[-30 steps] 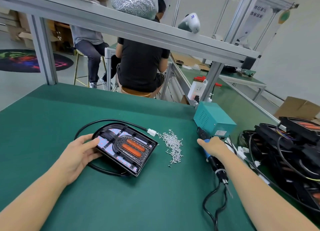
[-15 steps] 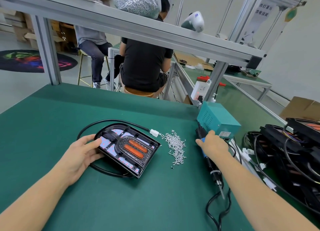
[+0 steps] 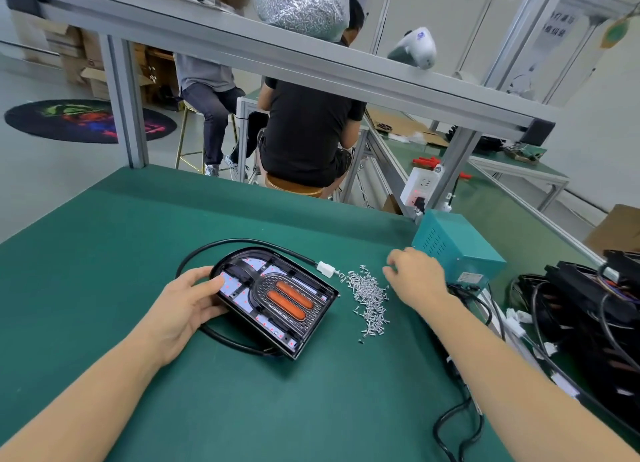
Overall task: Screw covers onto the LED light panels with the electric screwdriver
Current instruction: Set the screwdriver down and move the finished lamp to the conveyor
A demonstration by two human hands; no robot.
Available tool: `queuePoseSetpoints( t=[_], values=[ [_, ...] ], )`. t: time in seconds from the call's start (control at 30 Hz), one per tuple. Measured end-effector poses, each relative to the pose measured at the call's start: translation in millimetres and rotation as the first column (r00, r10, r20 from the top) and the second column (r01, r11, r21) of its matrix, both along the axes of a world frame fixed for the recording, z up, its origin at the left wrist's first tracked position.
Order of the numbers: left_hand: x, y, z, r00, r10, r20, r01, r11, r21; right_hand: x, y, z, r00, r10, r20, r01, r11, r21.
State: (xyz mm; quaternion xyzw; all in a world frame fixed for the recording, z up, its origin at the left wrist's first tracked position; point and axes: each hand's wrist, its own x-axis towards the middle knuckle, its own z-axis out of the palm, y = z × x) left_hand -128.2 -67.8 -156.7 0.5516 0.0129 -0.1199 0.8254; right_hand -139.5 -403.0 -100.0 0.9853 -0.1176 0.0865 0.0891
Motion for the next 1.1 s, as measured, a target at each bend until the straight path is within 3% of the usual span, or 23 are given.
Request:
queuePoseSetpoints(
  t=[0.23, 0.43, 0.6, 0.77, 0.83, 0.93, 1.1],
  values=[
    [-1.9, -0.3, 2.1, 1.000, 0.004, -0.001, -0.004, 1.000, -0.003, 32.4, 67.3, -9.7, 0.966, 0.247, -0.070, -0.226, 0.947, 0.226],
    [-1.7, -0.2, 2.5, 1.000, 0.019, -0.020, -0.019, 1.000, -0.008, 46.8, 84.6, -15.8, 0.958, 0.245, -0.149, -0.182, 0.921, 0.344],
    [-2.4, -0.3, 3.6, 1.000, 0.021, -0.018, -0.020, 1.000, 0.021, 56.1, 87.9, -17.1, 0.943, 0.242, -0.227, -0.161, 0.932, 0.325],
    [-2.4, -0.9, 3.1, 0.999, 0.034, -0.024, -0.033, 0.999, 0.034, 58.0, 88.0, -18.0, 0.946, 0.260, -0.194, -0.177, 0.914, 0.364],
    [-1.3, -1.4, 3.6, 0.999, 0.039, -0.032, -0.038, 0.999, 0.031, 54.3, 87.2, -11.4, 0.949, 0.267, -0.166, -0.156, 0.858, 0.489],
    [3.2, -2.5, 5.5, 0.997, 0.052, -0.064, -0.051, 0.999, 0.018, 40.0, 91.0, 1.0, 0.951, 0.242, -0.190, -0.015, 0.655, 0.756],
    [8.5, -7.7, 10.4, 0.993, 0.084, -0.080, -0.080, 0.995, 0.054, 11.8, 91.0, 5.8, 0.961, 0.213, -0.175, 0.067, 0.436, 0.897]
  ],
)
